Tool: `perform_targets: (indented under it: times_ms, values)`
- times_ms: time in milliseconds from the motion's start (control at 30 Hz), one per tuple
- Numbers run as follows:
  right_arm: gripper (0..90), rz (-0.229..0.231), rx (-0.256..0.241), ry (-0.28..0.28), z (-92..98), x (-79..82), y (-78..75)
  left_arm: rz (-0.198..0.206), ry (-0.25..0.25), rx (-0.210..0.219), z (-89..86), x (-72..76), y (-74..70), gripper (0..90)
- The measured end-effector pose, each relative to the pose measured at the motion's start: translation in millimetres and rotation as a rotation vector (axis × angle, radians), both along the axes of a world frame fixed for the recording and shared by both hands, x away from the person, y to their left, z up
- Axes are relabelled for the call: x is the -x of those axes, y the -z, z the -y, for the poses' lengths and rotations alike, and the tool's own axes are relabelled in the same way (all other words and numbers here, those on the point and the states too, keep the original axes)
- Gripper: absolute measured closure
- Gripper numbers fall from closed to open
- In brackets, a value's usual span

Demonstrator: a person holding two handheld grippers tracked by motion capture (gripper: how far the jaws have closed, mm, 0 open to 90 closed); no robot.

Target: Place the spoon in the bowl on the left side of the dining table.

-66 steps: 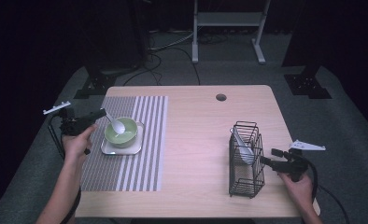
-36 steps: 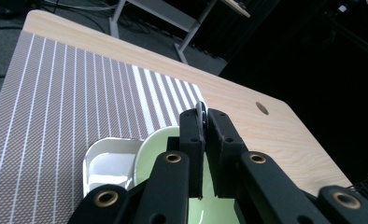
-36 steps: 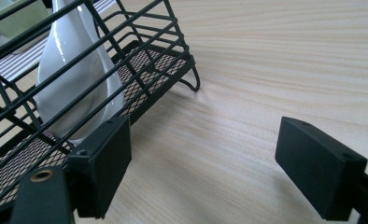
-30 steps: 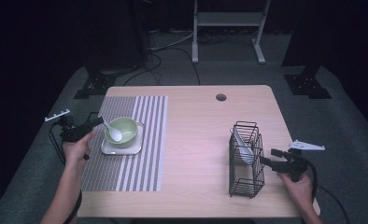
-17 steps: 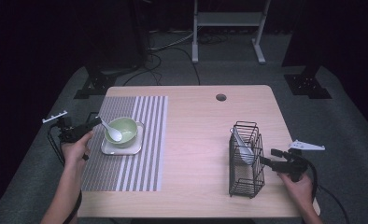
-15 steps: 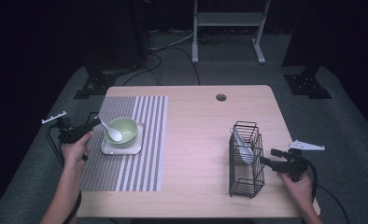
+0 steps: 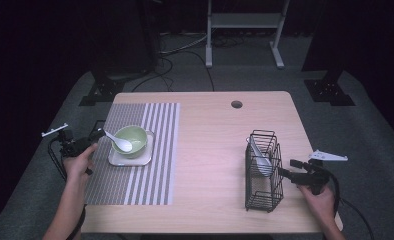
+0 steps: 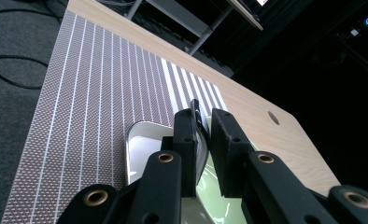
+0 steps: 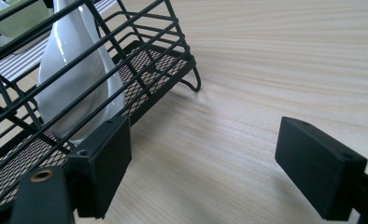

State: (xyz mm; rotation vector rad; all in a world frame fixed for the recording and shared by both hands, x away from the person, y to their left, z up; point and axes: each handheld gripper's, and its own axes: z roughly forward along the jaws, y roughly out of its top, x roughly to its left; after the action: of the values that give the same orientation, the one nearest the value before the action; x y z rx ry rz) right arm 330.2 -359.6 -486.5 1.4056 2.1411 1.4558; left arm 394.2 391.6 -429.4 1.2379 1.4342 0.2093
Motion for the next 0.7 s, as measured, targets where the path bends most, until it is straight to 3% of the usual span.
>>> perform_targets:
  times_ms: [567, 700]
  values:
    - [17.4, 0.0, -0.001, 0.0, 0.0, 0.0, 0.0, -0.015, 0.016, 0.006, 0.3, 2.0, 10.9, 76.3]
    - [17.5, 0.002, 0.0, 0.0, -0.1, 0.1, -0.1, -0.018, 0.025, 0.007, 1.3, 2.2, 13.6, 71.1]
